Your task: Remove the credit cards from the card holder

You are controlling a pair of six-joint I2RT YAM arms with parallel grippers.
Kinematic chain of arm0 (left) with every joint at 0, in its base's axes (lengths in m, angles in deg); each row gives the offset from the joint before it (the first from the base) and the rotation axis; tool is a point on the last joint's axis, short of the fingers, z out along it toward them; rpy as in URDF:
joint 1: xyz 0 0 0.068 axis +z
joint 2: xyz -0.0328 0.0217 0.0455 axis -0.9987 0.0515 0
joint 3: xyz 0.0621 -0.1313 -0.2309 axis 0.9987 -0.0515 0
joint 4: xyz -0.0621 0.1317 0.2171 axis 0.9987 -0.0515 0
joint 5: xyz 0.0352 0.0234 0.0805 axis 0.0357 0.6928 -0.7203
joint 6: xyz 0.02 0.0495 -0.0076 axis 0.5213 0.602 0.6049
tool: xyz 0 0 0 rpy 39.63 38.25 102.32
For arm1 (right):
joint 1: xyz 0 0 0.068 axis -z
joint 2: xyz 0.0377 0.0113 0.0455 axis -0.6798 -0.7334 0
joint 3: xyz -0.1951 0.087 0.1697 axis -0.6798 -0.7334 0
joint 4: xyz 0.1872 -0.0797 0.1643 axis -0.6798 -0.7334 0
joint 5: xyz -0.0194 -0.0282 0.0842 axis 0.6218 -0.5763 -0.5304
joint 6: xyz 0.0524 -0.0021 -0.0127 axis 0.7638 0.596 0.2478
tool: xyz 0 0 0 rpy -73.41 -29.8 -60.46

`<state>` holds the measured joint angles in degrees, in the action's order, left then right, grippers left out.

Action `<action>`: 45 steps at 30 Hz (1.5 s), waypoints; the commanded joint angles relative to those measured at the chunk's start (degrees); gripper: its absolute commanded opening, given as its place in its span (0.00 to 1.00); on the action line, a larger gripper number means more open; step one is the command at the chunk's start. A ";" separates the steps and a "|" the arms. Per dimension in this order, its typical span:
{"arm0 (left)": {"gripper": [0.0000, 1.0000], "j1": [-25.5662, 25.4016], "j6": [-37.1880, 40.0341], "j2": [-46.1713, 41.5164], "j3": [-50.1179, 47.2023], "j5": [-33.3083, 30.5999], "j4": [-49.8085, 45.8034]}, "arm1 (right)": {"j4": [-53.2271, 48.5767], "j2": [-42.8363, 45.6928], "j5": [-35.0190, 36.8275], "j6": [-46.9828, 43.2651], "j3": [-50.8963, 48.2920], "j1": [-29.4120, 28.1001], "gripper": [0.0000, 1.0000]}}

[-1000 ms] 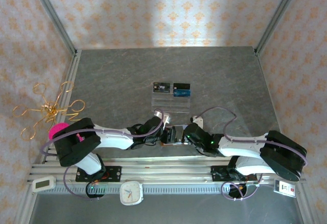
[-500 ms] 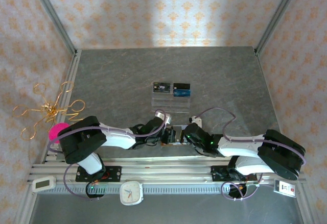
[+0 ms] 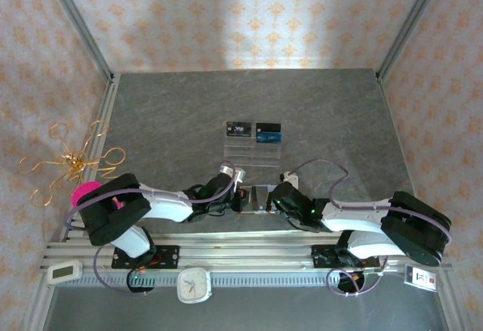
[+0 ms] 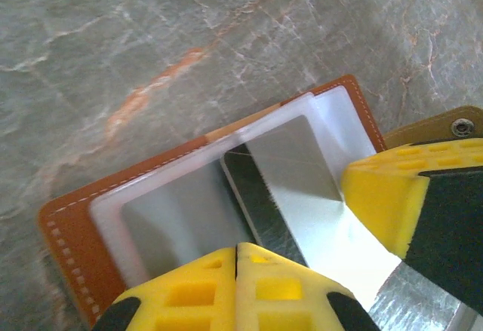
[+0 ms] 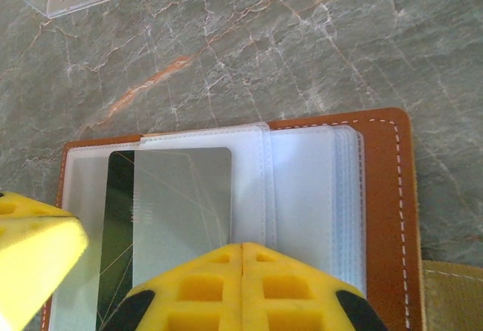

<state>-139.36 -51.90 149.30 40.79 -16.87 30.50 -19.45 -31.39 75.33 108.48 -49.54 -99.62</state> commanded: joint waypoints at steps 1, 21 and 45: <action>0.00 0.41 -1.27 -1.24 -1.76 1.98 4.16 | -2.87 0.03 1.39 0.69 -1.61 0.19 0.00; 0.35 2.30 -8.25 -3.45 -2.58 5.88 8.81 | 0.05 -2.00 -0.48 -0.30 -1.59 0.19 0.00; 0.27 2.92 -9.90 5.72 1.26 10.66 8.52 | 3.39 -5.81 -5.49 -1.17 -2.40 0.96 0.00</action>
<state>-136.15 -61.28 152.77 41.06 -8.50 37.80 -12.11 -34.73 73.23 108.13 -50.50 -98.75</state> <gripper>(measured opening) 0.280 0.027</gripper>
